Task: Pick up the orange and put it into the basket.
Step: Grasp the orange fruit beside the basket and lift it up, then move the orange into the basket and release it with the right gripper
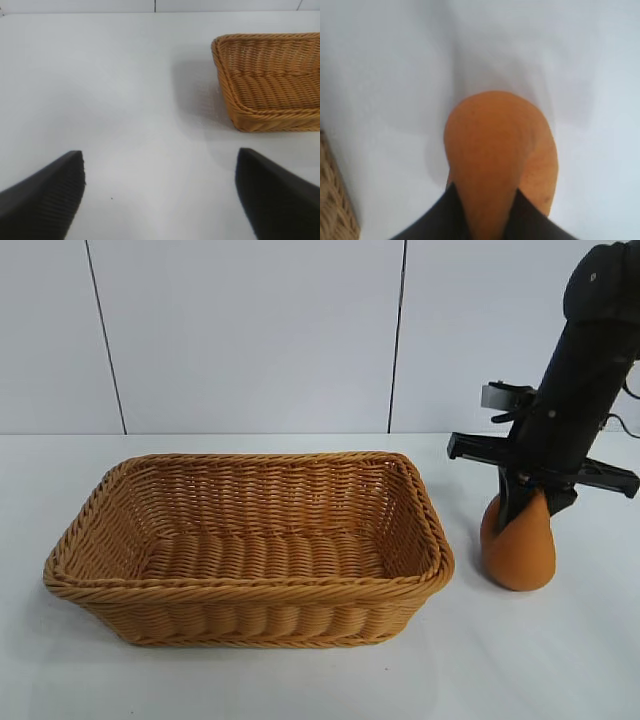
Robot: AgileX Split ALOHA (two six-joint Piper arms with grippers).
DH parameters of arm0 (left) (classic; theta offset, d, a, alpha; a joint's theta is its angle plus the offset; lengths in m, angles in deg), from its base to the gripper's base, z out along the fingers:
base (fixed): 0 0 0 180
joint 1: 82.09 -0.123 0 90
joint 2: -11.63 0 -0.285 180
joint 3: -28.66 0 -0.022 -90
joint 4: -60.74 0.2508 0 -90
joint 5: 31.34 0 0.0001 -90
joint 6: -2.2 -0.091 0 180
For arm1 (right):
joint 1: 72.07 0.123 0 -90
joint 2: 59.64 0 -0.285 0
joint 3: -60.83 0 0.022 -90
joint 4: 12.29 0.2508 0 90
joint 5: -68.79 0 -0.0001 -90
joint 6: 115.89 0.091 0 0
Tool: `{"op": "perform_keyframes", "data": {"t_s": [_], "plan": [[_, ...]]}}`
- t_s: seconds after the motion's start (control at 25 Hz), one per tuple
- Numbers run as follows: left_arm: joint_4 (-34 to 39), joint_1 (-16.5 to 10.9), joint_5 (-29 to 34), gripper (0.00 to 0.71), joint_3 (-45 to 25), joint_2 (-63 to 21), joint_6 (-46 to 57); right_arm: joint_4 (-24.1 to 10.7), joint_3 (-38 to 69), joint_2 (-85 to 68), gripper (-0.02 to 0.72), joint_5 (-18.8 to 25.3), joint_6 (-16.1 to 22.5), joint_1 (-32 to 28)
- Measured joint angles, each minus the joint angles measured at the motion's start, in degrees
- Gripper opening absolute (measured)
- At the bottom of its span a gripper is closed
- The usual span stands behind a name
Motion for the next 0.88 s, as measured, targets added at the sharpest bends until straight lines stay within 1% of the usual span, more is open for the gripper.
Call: {"op": "perform_keyframes", "data": {"t_s": [0.24, 0.36, 0.52, 0.6, 0.72, 0.76, 0.8, 0.88], "plan": [[0.0, 0.0, 0.0, 0.585, 0.0, 0.0, 0.0, 0.6, 0.0, -9.9, 0.042, -0.2, 0.0, 0.0], [0.0, 0.0, 0.0, 0.585, 0.0, 0.0, 0.0, 2.9, 0.0, -15.1, 0.042, -1.1, 0.0, 0.0], [0.0, 0.0, 0.0, 0.585, 0.0, 0.0, 0.0, 7.3, 0.0, -18.8, 0.042, -2.6, 0.0, 0.9], [0.0, 0.0, 0.0, 0.585, 0.0, 0.0, 0.0, 8.7, 0.0, -19.2, 0.042, -3.3, 0.0, 2.8], [0.0, 0.0, 0.0, 0.585, 0.0, 0.0, 0.0, 9.0, 0.0, -19.2, 0.042, -4.5, 0.0, 6.9], [0.0, 0.0, 0.0, 0.585, 0.0, 0.0, 0.0, 9.0, 0.0, -19.2, 0.042, -4.5, 0.0, 6.9], [0.0, 0.0, 0.0, 0.585, 0.0, 0.0, 0.0, 9.3, 0.0, -19.2, 0.042, -5.0, 0.0, 8.2], [0.0, 0.0, 0.0, 0.585, 0.0, 0.0, 0.0, 10.2, 0.0, -19.2, 0.042, -6.9, 0.0, 11.8]]}}
